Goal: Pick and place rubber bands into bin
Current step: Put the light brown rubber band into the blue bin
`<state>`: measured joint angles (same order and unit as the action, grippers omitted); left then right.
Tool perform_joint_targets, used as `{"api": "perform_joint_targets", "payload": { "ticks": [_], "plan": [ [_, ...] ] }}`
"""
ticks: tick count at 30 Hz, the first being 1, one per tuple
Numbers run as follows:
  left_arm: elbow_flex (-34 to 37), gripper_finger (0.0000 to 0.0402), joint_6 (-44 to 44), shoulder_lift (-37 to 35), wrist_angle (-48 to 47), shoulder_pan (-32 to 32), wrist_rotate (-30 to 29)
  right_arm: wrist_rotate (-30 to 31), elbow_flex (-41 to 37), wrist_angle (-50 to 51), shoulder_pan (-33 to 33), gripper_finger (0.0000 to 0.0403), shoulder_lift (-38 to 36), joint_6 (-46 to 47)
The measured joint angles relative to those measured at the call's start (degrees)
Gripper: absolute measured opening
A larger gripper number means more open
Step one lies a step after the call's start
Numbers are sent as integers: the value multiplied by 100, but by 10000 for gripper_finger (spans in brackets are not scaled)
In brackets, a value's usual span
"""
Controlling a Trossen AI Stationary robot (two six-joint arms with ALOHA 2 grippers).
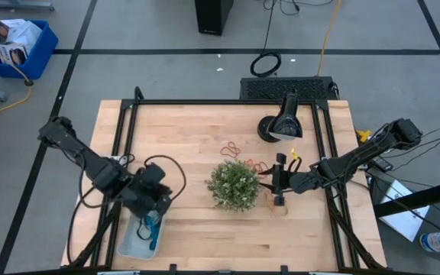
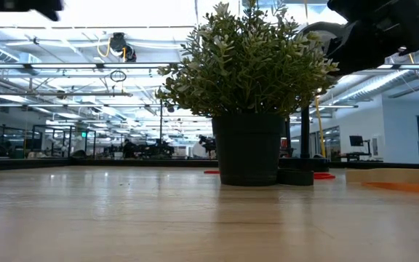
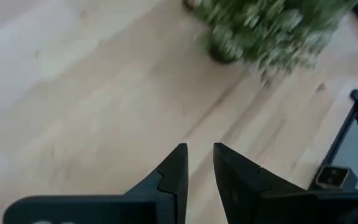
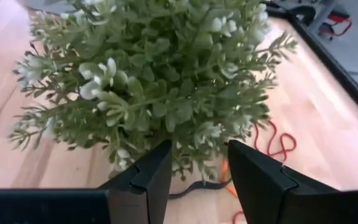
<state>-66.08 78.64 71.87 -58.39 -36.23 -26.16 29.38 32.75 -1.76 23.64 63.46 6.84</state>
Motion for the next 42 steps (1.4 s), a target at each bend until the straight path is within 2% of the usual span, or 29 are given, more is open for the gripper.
{"api": "perform_joint_targets", "payload": {
  "ticks": [8,14,19,22,26,42],
  "plan": [
    [0,81,-2115,1,847,773,-105,-113,2,908,-2,150,-57,761],
    [0,81,-2791,1,883,1149,-428,-273,2,2016,-14,150,-322,1644],
    [0,81,-3043,1,934,1262,-587,-880,2,2792,-114,150,-498,2600],
    [0,81,-3180,2,1053,1317,-592,-924,2,3023,-116,150,-459,2932],
    [0,81,-3378,14,1271,1377,-598,-1170,2,3011,-116,150,-343,3004],
    [0,81,-3393,14,1279,1425,-533,-1158,2,2893,-146,151,483,3215]
  ]
}}
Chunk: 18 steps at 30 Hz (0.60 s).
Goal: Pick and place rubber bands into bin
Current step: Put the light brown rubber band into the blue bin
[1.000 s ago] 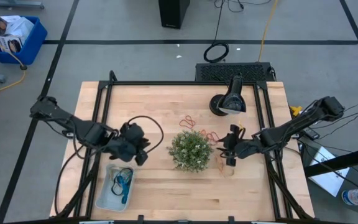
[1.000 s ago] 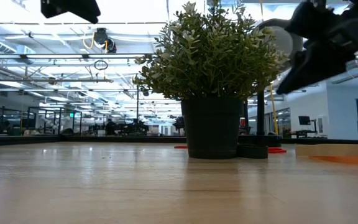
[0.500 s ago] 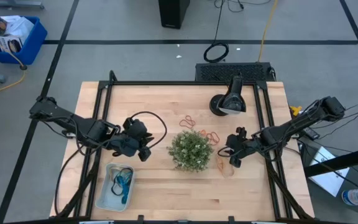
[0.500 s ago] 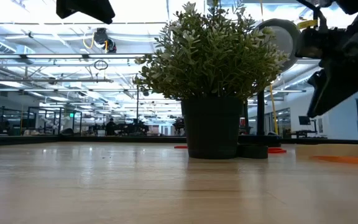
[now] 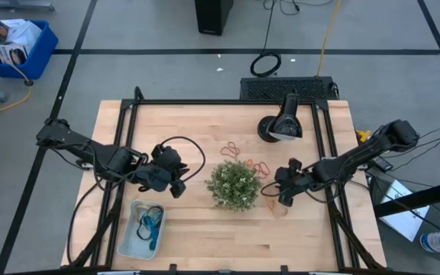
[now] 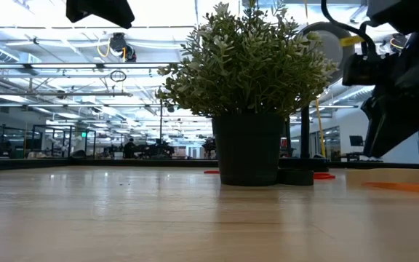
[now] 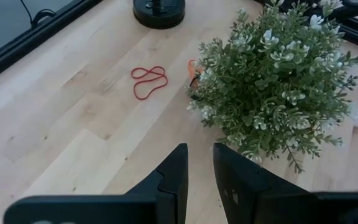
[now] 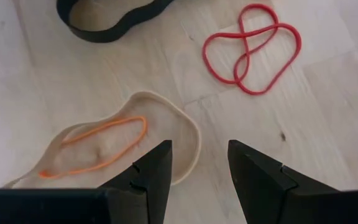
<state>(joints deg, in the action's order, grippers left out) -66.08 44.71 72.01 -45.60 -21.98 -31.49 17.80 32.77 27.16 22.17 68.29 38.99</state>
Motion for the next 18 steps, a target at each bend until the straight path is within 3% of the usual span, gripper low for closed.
{"api": "perform_joint_targets", "payload": {
  "ticks": [18],
  "plan": [
    [2,81,2,0,-83,0,38,-8,-2,-265,-2,151,808,237]
  ]
}}
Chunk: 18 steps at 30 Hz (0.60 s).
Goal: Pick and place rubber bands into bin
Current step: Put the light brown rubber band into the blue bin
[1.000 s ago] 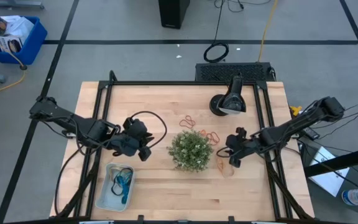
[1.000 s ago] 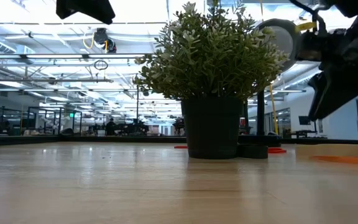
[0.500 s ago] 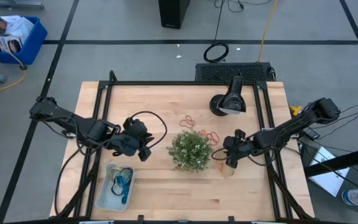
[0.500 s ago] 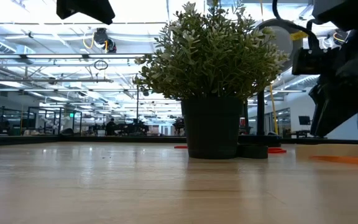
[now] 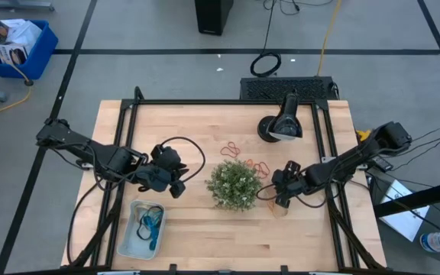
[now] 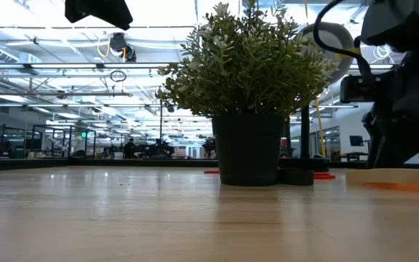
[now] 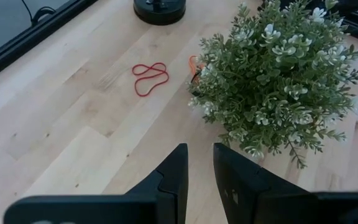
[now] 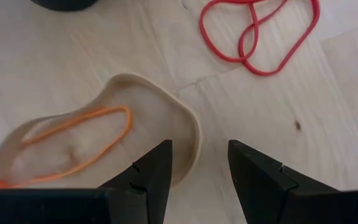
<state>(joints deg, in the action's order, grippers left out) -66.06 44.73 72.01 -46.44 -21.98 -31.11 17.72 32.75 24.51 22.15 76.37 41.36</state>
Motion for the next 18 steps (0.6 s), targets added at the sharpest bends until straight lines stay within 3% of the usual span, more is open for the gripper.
{"api": "perform_joint_targets", "payload": {
  "ticks": [18],
  "plan": [
    [0,81,28,0,-2,0,13,-2,-2,-79,4,148,104,-7]
  ]
}}
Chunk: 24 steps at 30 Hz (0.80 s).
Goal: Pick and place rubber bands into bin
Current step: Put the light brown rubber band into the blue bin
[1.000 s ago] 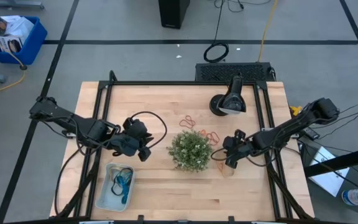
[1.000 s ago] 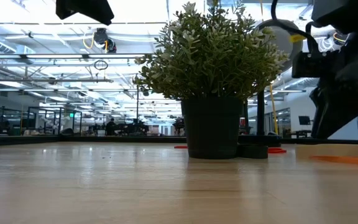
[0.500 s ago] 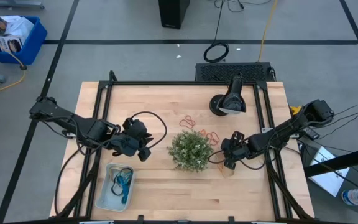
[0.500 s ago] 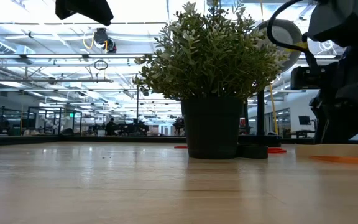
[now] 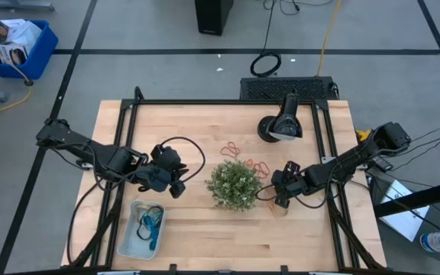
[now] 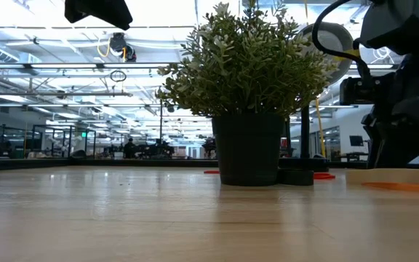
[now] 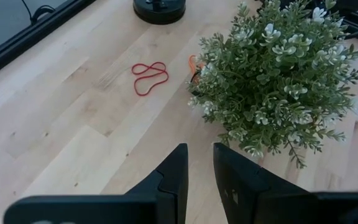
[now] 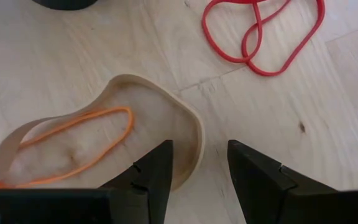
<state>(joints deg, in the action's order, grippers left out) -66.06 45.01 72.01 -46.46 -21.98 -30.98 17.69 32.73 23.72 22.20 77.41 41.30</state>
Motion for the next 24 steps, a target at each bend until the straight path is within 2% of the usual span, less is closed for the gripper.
{"api": "perform_joint_targets", "payload": {
  "ticks": [6,15,24],
  "plan": [
    [0,81,2,0,0,0,2,-2,0,5,0,112,0,-15],
    [0,81,2,0,0,0,2,4,0,55,0,12,0,-238],
    [0,81,13,0,2,0,36,13,0,53,0,3,-6,-449]
  ]
}}
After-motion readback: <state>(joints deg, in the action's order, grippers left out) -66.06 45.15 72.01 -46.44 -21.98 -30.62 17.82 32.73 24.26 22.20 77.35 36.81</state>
